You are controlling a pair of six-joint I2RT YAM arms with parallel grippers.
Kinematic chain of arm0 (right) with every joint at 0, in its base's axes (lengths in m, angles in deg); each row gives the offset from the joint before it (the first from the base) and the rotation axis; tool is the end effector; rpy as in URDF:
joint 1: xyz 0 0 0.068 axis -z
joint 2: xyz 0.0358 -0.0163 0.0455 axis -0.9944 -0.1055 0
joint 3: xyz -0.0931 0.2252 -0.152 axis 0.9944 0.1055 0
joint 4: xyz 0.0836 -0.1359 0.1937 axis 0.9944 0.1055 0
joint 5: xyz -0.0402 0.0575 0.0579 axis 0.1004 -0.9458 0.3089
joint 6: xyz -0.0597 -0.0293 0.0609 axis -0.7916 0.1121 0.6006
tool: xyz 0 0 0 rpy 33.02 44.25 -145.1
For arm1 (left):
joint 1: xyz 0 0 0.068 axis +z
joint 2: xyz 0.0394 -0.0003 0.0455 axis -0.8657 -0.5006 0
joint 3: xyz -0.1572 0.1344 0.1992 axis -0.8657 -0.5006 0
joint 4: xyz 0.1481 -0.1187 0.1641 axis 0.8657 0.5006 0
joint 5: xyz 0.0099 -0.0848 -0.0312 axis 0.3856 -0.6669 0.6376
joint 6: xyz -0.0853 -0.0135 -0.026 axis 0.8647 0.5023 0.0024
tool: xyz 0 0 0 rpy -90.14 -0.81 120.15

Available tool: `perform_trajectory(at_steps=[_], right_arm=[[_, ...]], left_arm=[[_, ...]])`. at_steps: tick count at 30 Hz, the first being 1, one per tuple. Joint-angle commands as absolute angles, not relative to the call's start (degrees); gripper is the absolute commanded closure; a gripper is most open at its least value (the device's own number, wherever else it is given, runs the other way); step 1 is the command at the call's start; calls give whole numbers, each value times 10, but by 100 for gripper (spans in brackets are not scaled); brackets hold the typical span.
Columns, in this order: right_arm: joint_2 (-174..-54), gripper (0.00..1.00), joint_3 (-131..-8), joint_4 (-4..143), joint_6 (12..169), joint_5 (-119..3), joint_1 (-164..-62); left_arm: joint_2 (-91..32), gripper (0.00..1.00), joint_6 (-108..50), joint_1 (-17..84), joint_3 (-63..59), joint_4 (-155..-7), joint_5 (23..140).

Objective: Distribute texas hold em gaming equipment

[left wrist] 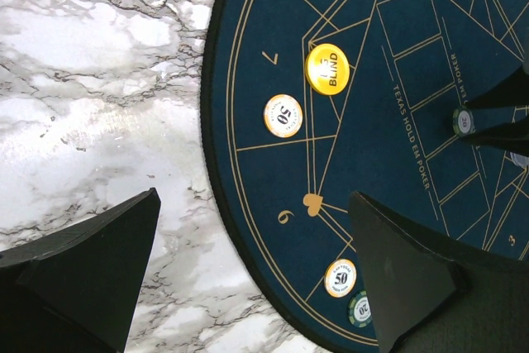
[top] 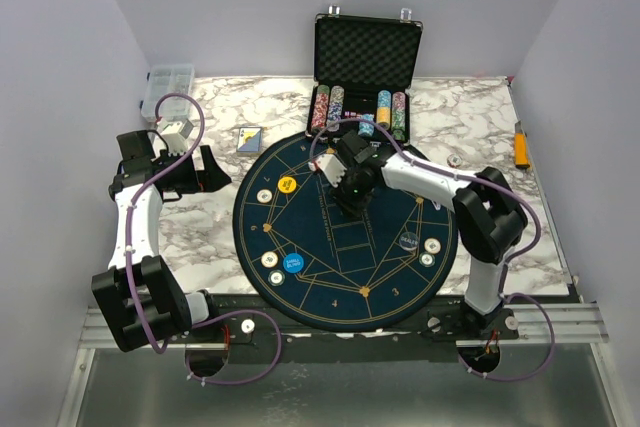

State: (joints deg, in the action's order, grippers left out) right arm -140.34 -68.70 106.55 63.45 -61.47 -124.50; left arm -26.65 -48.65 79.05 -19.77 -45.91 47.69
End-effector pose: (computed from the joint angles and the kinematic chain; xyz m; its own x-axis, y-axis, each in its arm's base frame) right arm 0.2821 0.2609 0.1599 -0.4361 -0.8168 -0.3778 -0.8900 0.4535 0.0468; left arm 0.2636 0.0341 0.2602 -0.7033 -0.1310 -0.6987 0.2606 0.8669 -0.4249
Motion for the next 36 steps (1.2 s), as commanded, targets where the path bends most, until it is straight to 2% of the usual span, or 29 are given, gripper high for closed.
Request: perform_trajectory(at_steps=[1,13,20,28,36], right_arm=[[-1439,71,-774,1081,643,-666,-1251],[-1613,72,-1084,1054,675,-692,-1289],[-1706,73,-1207,1031,697,-688,-1310],[-1770,72,-1265,1017,699,-680,-1323],[-1798,71,-1270,1004,701,-681,-1325]], left_arm=[[-262,2,-494,789,-188,-454,468],[-262,2,-491,789,-186,-453,472],[-260,2,-491,791,-185,-453,474],[-267,2,-492,791,-184,-453,470],[-268,2,-495,791,-180,-452,472]])
